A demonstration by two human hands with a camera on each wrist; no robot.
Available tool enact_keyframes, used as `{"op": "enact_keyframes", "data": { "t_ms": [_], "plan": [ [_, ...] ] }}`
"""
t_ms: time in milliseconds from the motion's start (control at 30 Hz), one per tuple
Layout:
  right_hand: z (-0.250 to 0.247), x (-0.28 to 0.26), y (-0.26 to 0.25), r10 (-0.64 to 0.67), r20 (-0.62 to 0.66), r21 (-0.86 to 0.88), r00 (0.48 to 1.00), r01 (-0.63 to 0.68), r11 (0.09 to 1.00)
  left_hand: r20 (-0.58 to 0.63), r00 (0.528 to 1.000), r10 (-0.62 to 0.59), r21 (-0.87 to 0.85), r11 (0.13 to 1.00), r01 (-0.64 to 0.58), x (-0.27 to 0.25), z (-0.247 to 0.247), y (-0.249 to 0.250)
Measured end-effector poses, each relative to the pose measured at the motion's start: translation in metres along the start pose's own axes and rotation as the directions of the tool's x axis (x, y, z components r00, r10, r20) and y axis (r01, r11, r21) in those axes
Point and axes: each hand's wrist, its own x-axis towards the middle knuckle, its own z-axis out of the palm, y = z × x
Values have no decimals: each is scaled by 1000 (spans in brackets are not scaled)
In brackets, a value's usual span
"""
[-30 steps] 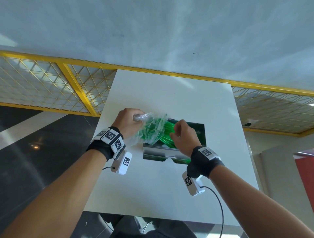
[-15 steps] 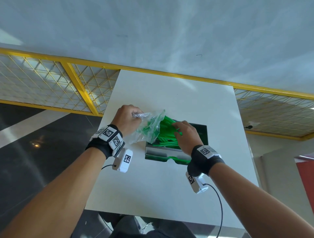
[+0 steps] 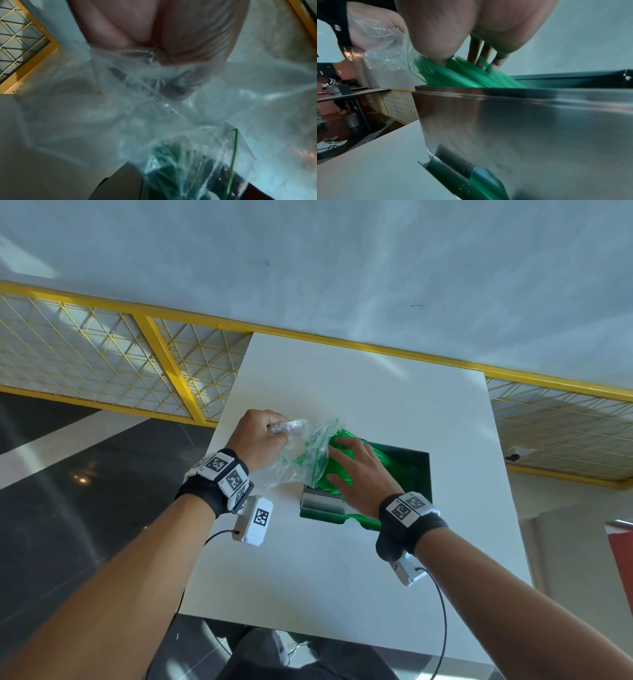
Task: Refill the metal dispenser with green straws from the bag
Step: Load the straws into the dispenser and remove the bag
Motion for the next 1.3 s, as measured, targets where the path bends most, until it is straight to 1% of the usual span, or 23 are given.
{"op": "enact_keyframes", "data": {
  "t_ms": [100, 200, 333, 400, 467, 600, 667, 800, 966, 1200, 1300],
  "plan": [
    [3, 1, 0, -17, 17, -3, 1000, 17, 1000, -20, 1000, 2, -7, 1000, -2, 0, -3, -3],
    [0, 1, -2, -24, -8, -41, 1000, 24, 999, -28, 1000, 10, -21, 1000, -11, -1, -4, -3],
    [-8, 5, -16, -77, -41, -124, 996, 72, 990, 3, 1000, 19, -44, 999, -19, -1, 1, 2],
    [-8, 10, -21, -91, -35, -172, 995, 84, 982, 19, 999, 32, -64, 998, -30, -1, 5, 8],
    [-5, 15, -21, -66, -2, -233, 998, 63, 970, 19, 999, 39, -82, 996, -38, -1, 7, 12],
    [3, 22, -17, 3, 54, -239, 999, 10, 971, -3, 1000, 16, -93, 996, -16, -1, 7, 12],
    [5, 25, -17, 13, 69, -248, 998, 5, 969, -26, 1000, 1, -113, 994, -4, -1, 3, 10],
    [3, 26, -17, -11, 47, -192, 999, 20, 981, -31, 1000, -1, -113, 994, -2, 0, -10, 9],
    [-9, 22, -16, -72, 13, -127, 997, 73, 989, -34, 999, -2, -124, 992, -2, 1, -19, 3],
    [-15, 22, -9, -80, -6, -79, 997, 79, 994, -31, 999, -7, -110, 994, 4, 7, -34, 11],
    [-14, 21, -8, -90, -7, -64, 996, 90, 994, -59, 998, -13, -81, 997, 8, 10, -44, 4]
  ]
}}
